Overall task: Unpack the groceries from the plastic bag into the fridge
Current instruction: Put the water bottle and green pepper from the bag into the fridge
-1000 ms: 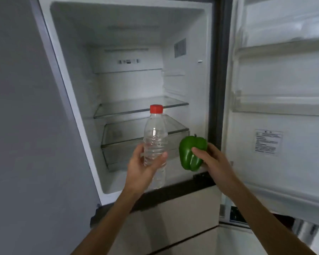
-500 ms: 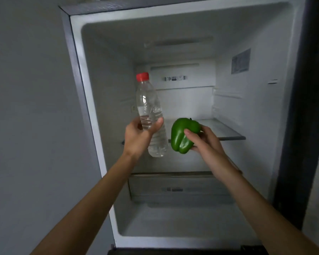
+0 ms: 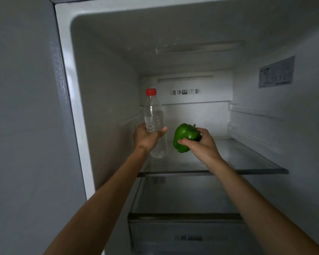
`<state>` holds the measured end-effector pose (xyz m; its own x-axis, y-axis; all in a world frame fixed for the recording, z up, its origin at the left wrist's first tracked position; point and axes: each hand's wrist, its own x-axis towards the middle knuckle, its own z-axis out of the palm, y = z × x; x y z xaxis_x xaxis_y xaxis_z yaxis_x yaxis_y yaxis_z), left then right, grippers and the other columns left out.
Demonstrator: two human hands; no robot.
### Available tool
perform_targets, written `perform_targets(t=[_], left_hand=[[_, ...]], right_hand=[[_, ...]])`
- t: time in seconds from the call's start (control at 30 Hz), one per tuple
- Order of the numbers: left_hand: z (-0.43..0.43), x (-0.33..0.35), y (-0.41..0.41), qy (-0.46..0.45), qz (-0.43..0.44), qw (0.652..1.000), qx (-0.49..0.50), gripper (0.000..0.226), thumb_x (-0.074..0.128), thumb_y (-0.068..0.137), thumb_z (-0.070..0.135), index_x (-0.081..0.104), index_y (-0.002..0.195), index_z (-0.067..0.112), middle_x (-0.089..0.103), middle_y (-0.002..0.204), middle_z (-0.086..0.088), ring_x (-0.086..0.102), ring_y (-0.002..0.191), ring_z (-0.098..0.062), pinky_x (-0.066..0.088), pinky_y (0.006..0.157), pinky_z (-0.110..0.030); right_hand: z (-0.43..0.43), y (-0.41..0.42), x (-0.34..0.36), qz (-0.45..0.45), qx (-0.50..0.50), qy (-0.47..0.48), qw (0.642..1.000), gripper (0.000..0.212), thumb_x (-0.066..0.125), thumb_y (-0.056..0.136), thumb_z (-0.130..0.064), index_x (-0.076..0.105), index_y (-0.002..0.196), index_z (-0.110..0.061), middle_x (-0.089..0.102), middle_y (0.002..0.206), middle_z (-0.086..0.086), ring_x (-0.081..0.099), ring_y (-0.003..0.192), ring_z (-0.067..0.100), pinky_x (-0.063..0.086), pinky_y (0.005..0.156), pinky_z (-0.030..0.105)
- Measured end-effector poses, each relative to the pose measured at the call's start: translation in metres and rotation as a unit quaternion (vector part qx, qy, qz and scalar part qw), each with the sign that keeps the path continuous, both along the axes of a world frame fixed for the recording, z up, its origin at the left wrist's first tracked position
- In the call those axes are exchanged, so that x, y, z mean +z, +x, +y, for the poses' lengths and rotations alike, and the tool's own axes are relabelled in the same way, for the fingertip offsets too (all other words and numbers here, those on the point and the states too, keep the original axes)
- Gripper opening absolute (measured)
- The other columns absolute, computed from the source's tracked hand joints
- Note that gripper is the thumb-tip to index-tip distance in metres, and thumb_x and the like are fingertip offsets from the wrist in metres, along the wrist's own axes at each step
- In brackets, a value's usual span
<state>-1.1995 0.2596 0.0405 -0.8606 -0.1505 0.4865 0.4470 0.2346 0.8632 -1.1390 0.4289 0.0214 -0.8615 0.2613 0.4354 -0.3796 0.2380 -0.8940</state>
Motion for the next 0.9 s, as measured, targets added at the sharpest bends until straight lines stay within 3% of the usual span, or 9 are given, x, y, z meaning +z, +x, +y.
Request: perform_targets(t=[0.13, 0.2, 0.3, 0.4, 0.47, 0.53, 0.63, 0.77, 0.9], left_hand=[[0.011, 0.000, -0.035, -0.015, 0.005, 1.000, 0.015, 0.039, 0.089, 0.066, 0.029, 0.075, 0.098, 0.012, 0.076, 0.096, -0.005, 0.071, 0.090, -0.019, 0.057, 0.084, -0.033], [0.013, -0.001, -0.049, -0.034, 0.005, 0.999, 0.012, 0.046, 0.090, 0.065, 0.031, 0.073, 0.103, 0.010, 0.075, 0.100, -0.006, 0.070, 0.092, -0.019, 0.057, 0.083, -0.031], [0.014, -0.002, -0.069, -0.044, 0.004, 0.999, 0.014, 0.058, 0.089, 0.067, 0.033, 0.065, 0.113, 0.008, 0.071, 0.110, -0.007, 0.067, 0.100, -0.021, 0.052, 0.083, -0.027], [0.018, -0.004, -0.078, -0.045, 0.005, 0.999, 0.022, 0.061, 0.087, 0.070, 0.032, 0.061, 0.120, 0.007, 0.069, 0.116, -0.008, 0.065, 0.104, -0.022, 0.048, 0.082, -0.023], [0.020, -0.005, -0.081, -0.046, -0.002, 0.999, 0.019, 0.065, 0.085, 0.074, 0.032, 0.057, 0.127, 0.007, 0.066, 0.122, -0.009, 0.063, 0.108, -0.022, 0.046, 0.084, -0.021], [0.020, -0.006, -0.082, -0.077, -0.022, 0.997, 0.011, 0.083, 0.082, 0.076, 0.036, 0.042, 0.142, 0.007, 0.057, 0.137, -0.011, 0.056, 0.122, -0.024, 0.045, 0.096, -0.024], [0.017, -0.007, -0.065, -0.158, -0.081, 0.983, 0.044, 0.107, 0.077, 0.081, 0.038, 0.008, 0.154, 0.004, 0.031, 0.155, -0.019, 0.036, 0.141, -0.031, 0.034, 0.110, -0.031], [0.016, -0.018, -0.006, -0.143, 0.012, 0.987, 0.077, 0.069, 0.069, 0.086, 0.022, 0.036, 0.144, 0.006, 0.051, 0.138, -0.018, 0.053, 0.123, -0.031, 0.045, 0.103, -0.034], [0.012, -0.065, 0.094, -0.034, 0.208, 0.976, 0.059, 0.024, 0.057, 0.087, 0.004, 0.064, 0.108, 0.012, 0.068, 0.100, -0.003, 0.066, 0.084, -0.015, 0.054, 0.071, -0.022]], right_hand=[[0.002, -0.024, -0.005, -0.008, -0.018, 0.001, 1.000, 0.036, 0.080, 0.075, -0.016, 0.049, 0.085, -0.030, 0.055, 0.085, -0.013, 0.054, 0.082, 0.008, 0.042, 0.070, 0.022], [0.002, -0.028, -0.006, -0.015, -0.019, -0.008, 1.000, 0.039, 0.080, 0.075, -0.017, 0.053, 0.102, -0.021, 0.057, 0.095, -0.007, 0.054, 0.089, 0.011, 0.040, 0.074, 0.022], [0.004, -0.029, -0.005, -0.010, -0.031, -0.023, 0.999, 0.075, 0.083, 0.073, -0.026, 0.043, 0.135, -0.014, 0.056, 0.112, -0.005, 0.055, 0.100, 0.012, 0.042, 0.076, 0.020], [0.011, -0.023, -0.006, 0.004, -0.044, -0.022, 0.999, 0.069, 0.084, 0.070, -0.034, 0.050, 0.128, -0.018, 0.059, 0.112, -0.007, 0.060, 0.102, 0.012, 0.046, 0.073, 0.018], [0.018, -0.017, -0.009, 0.011, -0.047, -0.036, 0.998, 0.065, 0.083, 0.068, -0.040, 0.056, 0.124, -0.019, 0.061, 0.115, -0.006, 0.061, 0.104, 0.011, 0.052, 0.084, 0.026], [0.023, -0.008, -0.011, 0.016, -0.040, -0.052, 0.998, 0.069, 0.083, 0.063, -0.049, 0.059, 0.121, -0.020, 0.064, 0.116, -0.006, 0.063, 0.105, 0.011, 0.053, 0.094, 0.037], [0.028, 0.014, -0.012, 0.032, -0.012, -0.083, 0.996, 0.066, 0.080, 0.062, -0.052, 0.064, 0.118, -0.021, 0.069, 0.115, -0.003, 0.067, 0.105, 0.011, 0.054, 0.096, 0.038], [0.031, 0.065, -0.022, 0.058, 0.080, -0.174, 0.980, 0.042, 0.073, 0.079, -0.033, 0.066, 0.115, -0.012, 0.072, 0.112, 0.006, 0.068, 0.107, 0.018, 0.055, 0.093, 0.035], [0.038, 0.116, -0.058, 0.038, 0.170, -0.281, 0.944, 0.052, 0.077, 0.064, -0.044, 0.070, 0.108, -0.016, 0.074, 0.109, 0.005, 0.069, 0.103, 0.016, 0.057, 0.079, 0.027]])
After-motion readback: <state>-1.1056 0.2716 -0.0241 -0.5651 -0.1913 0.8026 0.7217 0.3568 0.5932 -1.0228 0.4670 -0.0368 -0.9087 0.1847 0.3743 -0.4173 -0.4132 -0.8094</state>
